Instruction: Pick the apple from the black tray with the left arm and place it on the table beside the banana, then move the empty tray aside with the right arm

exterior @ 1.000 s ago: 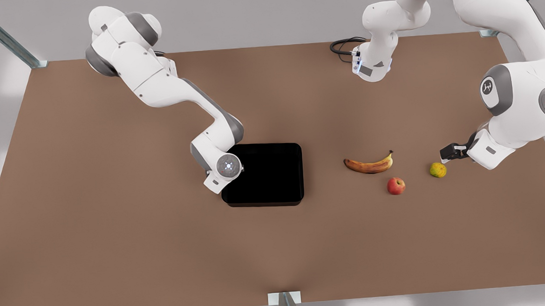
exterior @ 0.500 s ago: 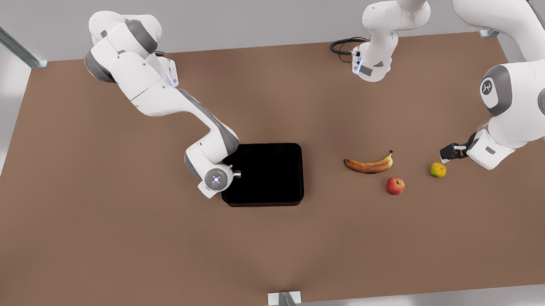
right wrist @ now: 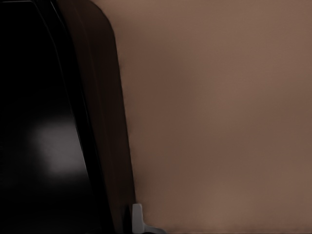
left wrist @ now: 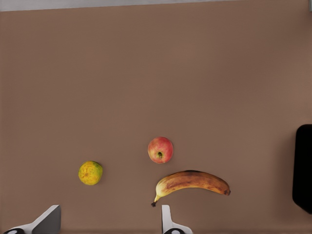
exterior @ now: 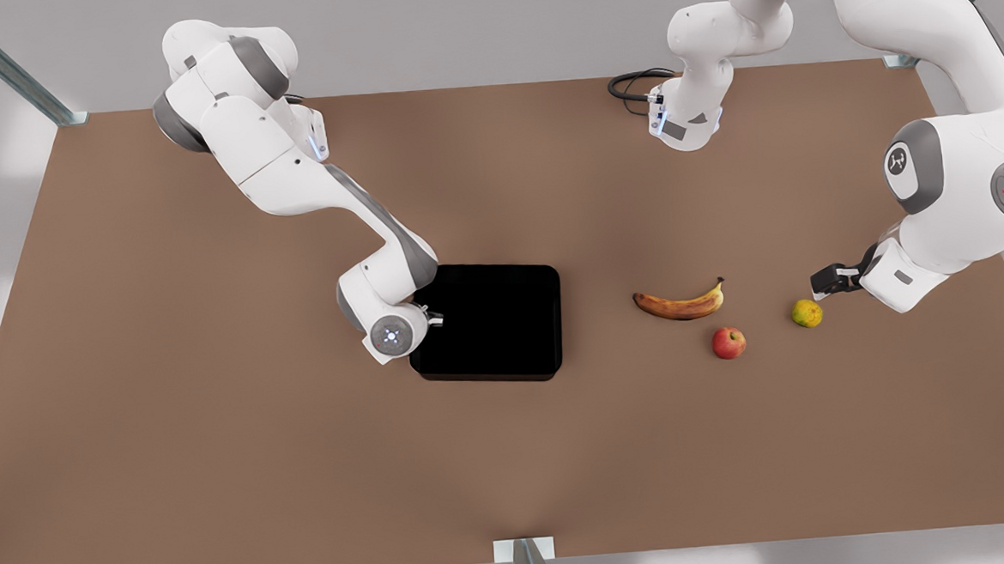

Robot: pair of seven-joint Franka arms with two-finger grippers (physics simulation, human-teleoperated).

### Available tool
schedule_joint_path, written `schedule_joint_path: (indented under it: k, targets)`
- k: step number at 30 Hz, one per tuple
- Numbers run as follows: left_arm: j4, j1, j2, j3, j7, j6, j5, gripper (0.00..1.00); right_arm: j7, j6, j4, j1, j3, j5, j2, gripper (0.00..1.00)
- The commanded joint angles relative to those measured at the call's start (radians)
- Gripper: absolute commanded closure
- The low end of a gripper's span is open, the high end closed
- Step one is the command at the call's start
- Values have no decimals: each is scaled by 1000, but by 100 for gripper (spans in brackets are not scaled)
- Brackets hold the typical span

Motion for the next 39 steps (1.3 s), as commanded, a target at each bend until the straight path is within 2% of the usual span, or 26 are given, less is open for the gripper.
schedule_joint_path:
  k: [1,11,18,24,28,30,33,39]
  targets:
    - [0,1,-1,0,1,0,1,0,18,-26,4,1,0,4,-5,88]
    - [0,1,-1,0,1,0,1,0,18,-163,23,1,3,26,-95,92]
    - [-1,1,-1,0,3,0,1,0,-79,-405,69,-30,-17,58,-200,96]
    - [0,1,-1,0,3,0,1,0,-339,-582,107,-30,-179,55,-266,100]
    - [-1,1,-1,0,3,0,1,0,-617,-619,112,-27,-346,43,-290,100]
    - [-1,1,-1,0,4,0,1,0,-729,-622,112,-25,-389,-9,-293,100]
    - [-1,1,-1,0,4,0,1,0,-938,-560,121,-24,-501,-40,-270,100]
    - [-1,1,-1,0,3,0,1,0,-1235,-358,125,-25,-592,-36,-256,100]
